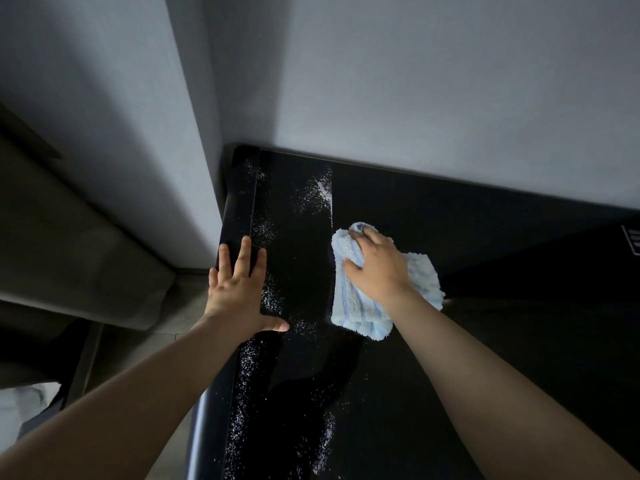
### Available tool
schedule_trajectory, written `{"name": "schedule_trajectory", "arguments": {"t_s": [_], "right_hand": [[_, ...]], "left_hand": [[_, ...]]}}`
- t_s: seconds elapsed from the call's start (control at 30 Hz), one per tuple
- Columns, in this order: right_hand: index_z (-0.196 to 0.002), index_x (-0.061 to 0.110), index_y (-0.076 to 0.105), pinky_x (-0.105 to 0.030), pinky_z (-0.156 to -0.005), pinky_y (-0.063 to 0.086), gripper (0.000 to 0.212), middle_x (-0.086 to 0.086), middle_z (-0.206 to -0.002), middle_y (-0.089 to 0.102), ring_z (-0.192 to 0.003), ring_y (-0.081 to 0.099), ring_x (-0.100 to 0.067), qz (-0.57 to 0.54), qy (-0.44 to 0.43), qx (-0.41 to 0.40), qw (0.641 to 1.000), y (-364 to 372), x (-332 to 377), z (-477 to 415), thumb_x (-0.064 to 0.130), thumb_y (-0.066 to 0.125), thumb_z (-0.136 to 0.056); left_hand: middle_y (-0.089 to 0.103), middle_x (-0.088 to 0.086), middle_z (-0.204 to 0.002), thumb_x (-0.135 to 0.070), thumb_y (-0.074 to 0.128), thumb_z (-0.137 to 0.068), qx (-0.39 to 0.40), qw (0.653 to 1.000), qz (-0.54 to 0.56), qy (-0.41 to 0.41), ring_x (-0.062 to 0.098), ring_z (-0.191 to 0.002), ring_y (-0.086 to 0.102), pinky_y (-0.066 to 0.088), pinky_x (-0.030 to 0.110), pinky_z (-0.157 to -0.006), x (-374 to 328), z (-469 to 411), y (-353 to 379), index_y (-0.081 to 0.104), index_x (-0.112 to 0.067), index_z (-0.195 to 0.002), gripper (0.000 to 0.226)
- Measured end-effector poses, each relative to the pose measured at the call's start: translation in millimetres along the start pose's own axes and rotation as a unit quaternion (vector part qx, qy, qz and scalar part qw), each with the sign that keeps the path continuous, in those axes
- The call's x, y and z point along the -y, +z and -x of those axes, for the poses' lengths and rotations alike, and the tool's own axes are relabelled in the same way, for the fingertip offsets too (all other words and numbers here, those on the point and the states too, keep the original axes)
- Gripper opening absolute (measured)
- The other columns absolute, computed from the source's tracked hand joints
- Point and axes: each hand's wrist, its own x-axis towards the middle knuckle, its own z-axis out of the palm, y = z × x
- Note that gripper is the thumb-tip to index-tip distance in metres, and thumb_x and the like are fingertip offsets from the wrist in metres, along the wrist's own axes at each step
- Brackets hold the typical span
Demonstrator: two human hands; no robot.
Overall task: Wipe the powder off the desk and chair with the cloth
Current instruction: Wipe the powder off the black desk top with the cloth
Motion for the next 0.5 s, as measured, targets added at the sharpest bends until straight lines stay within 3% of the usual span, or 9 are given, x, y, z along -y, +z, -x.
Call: {"name": "schedule_trajectory", "arguments": {"t_s": [0.27, 0.37, 0.5], "right_hand": [[-0.132, 0.017, 0.057, -0.037, -0.090, 0.050, 0.055, -0.002, -0.136, 0.055, -0.119, 0.056, -0.028, -0.020, -0.012, -0.045, 0.999, 8, 5, 39, 0.039, 0.065, -0.082], [-0.132, 0.016, 0.057, -0.037, -0.098, 0.046, 0.054, -0.003, -0.138, 0.053, -0.123, 0.053, -0.026, -0.035, -0.006, -0.041, 0.999, 10, 6, 49, 0.037, 0.063, -0.083], [-0.136, 0.018, 0.053, -0.036, -0.106, 0.038, 0.056, -0.002, -0.144, 0.048, -0.130, 0.047, -0.024, -0.037, -0.002, -0.025, 0.999, 11, 8, 62, 0.039, 0.060, -0.085]], "left_hand": [[-0.028, 0.006, -0.156, -0.080, 0.064, -0.059, -0.002, 1.000, -0.023, 0.004, 0.040, -0.144, -0.018, 0.009, 0.053, -0.119, -1, 6, -5, -0.008, -0.020, -0.152, 0.133], [-0.023, 0.005, -0.158, -0.079, 0.060, -0.065, -0.016, 0.999, -0.030, 0.024, 0.037, -0.145, -0.017, 0.007, 0.054, -0.117, 1, 21, -1, -0.004, -0.020, -0.153, 0.124], [-0.021, 0.001, -0.159, -0.071, 0.056, -0.076, 0.003, 0.992, -0.062, 0.113, 0.032, -0.144, -0.022, -0.001, 0.050, -0.119, 4, 58, 16, 0.001, -0.022, -0.154, 0.107]]}}
